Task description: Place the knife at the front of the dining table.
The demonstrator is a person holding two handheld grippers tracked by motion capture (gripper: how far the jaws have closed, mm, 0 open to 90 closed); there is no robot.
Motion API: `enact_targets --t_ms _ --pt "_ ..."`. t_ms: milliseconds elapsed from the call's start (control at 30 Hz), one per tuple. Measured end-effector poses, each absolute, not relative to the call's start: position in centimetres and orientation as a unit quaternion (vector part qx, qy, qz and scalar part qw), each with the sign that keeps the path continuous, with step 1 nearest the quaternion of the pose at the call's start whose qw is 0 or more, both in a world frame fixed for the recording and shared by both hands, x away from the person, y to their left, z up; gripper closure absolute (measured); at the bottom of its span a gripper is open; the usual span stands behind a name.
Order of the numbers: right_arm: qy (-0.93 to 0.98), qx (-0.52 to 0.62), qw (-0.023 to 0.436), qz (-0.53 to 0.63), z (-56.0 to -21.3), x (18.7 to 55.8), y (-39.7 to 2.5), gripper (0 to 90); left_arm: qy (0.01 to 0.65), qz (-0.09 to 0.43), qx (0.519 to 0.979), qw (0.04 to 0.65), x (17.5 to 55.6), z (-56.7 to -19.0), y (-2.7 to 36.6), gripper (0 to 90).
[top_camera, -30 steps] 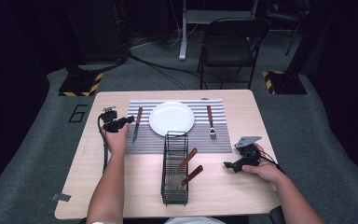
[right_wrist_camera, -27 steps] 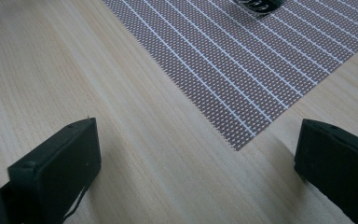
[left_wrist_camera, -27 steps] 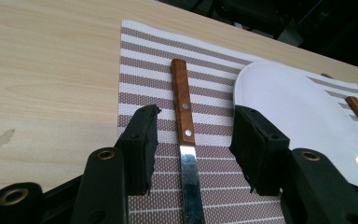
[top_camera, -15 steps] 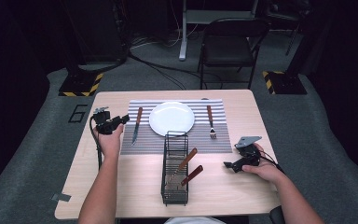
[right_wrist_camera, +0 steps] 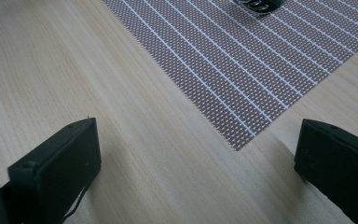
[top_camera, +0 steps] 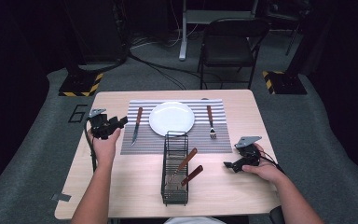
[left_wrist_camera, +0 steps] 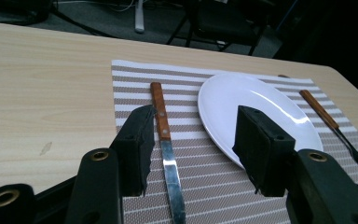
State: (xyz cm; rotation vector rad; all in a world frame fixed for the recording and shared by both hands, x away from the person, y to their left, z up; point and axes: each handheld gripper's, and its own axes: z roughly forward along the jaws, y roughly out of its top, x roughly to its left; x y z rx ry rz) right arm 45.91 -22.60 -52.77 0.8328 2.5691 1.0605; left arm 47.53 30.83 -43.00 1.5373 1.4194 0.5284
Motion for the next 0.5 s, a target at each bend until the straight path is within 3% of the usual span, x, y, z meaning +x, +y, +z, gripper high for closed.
enact_targets --t_ms 500 --pt "0.879 0.285 0.12 0.363 -52.8 45.9 -22.6 0.0 0.542 0.221 0.664 0.465 44.2 -42.9 29.7 45.3"
